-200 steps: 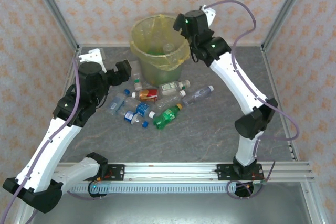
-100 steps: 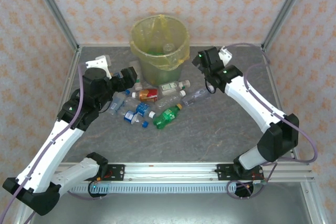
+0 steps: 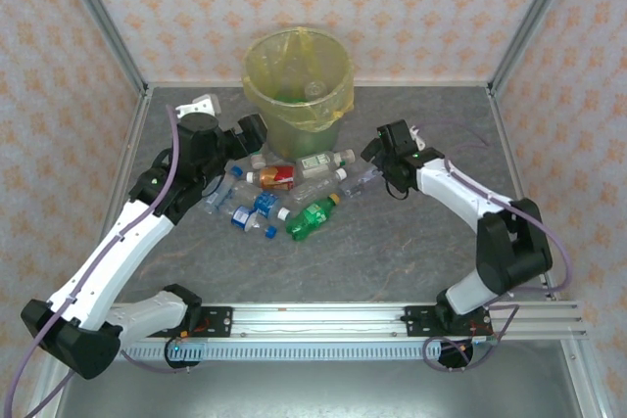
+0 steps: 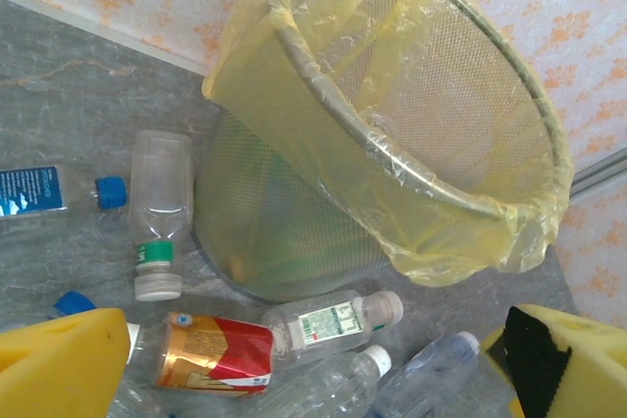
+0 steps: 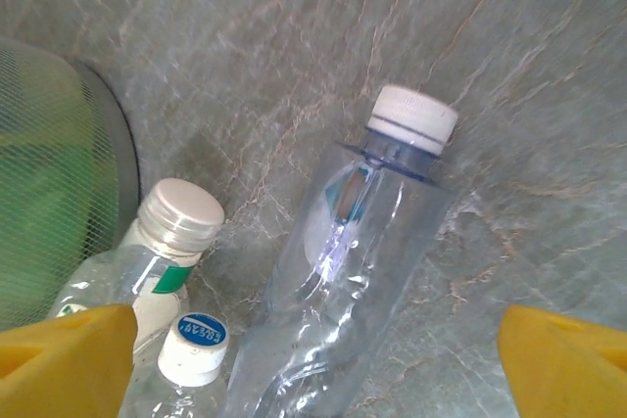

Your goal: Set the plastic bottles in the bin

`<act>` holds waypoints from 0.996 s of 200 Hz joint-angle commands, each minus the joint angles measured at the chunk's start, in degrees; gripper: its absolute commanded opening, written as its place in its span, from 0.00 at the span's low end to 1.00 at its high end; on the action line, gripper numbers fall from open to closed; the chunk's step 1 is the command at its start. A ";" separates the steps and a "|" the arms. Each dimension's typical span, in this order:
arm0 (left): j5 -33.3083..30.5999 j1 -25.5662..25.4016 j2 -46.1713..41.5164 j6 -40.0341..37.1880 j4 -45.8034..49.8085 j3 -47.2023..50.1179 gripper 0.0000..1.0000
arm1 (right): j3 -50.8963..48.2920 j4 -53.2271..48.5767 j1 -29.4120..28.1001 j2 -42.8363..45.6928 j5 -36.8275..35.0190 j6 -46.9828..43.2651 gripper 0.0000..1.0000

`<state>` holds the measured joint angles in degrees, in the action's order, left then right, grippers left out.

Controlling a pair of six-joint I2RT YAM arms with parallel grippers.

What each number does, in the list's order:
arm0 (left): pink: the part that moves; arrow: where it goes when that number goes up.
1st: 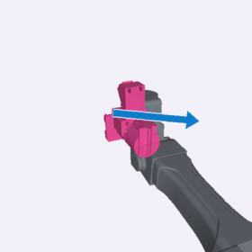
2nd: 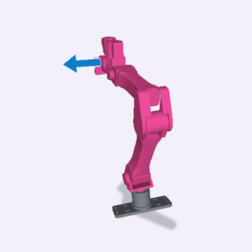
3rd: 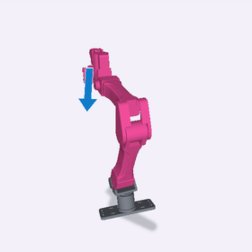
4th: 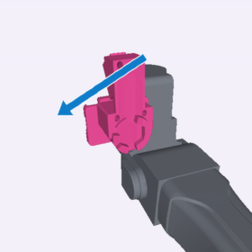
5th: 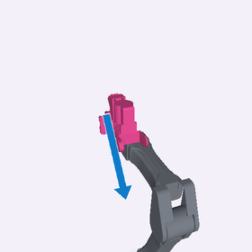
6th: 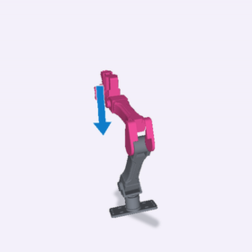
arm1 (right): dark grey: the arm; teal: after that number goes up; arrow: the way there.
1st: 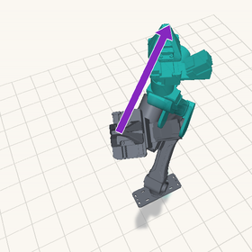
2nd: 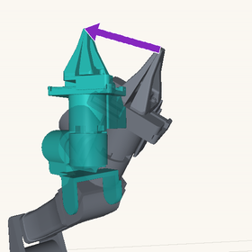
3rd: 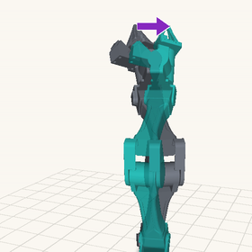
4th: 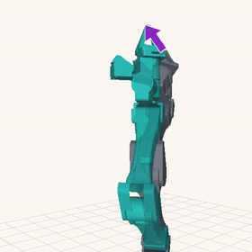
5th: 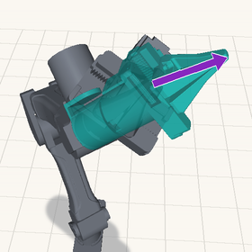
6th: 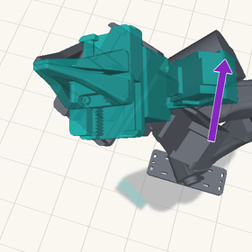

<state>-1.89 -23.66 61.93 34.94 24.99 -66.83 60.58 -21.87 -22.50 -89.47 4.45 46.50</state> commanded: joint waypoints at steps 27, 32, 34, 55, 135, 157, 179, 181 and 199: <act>-0.82 -1.03 0.71 4.50 -2.62 -3.29 0.99 | -0.81 6.51 3.30 -6.28 9.25 0.08 0.91; -0.90 -1.00 1.01 4.23 -2.75 -3.47 0.99 | -0.82 7.05 3.35 -6.81 9.50 0.20 0.91; -0.98 -0.96 1.07 4.08 -2.76 -3.55 0.99 | -0.75 7.20 3.45 -7.07 9.58 0.29 0.91; -1.12 -0.95 3.11 1.58 -2.28 -5.37 0.99 | -0.43 8.48 3.79 -10.15 11.23 1.25 0.89; -1.96 -0.96 9.28 -4.52 0.84 -11.75 0.99 | -1.95 11.58 3.87 -15.61 10.97 3.86 0.81; -2.41 -0.93 8.93 -4.97 1.00 -11.34 0.99 | -2.12 11.67 3.79 -16.28 11.02 3.61 0.78; -2.51 -0.98 8.18 -4.89 0.33 -10.30 0.99 | -2.39 11.73 3.79 -16.11 10.24 3.01 0.69; -2.51 -0.98 8.16 -4.84 0.28 -10.27 0.99 | -2.41 11.62 3.78 -16.11 10.17 2.88 0.69; -2.24 -0.98 7.90 -4.49 0.25 -10.08 0.99 | -1.98 10.68 3.81 -15.74 9.44 2.15 0.63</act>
<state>-3.07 -24.40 71.29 31.40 24.75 -76.77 59.44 -13.45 -18.68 -102.43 14.81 49.39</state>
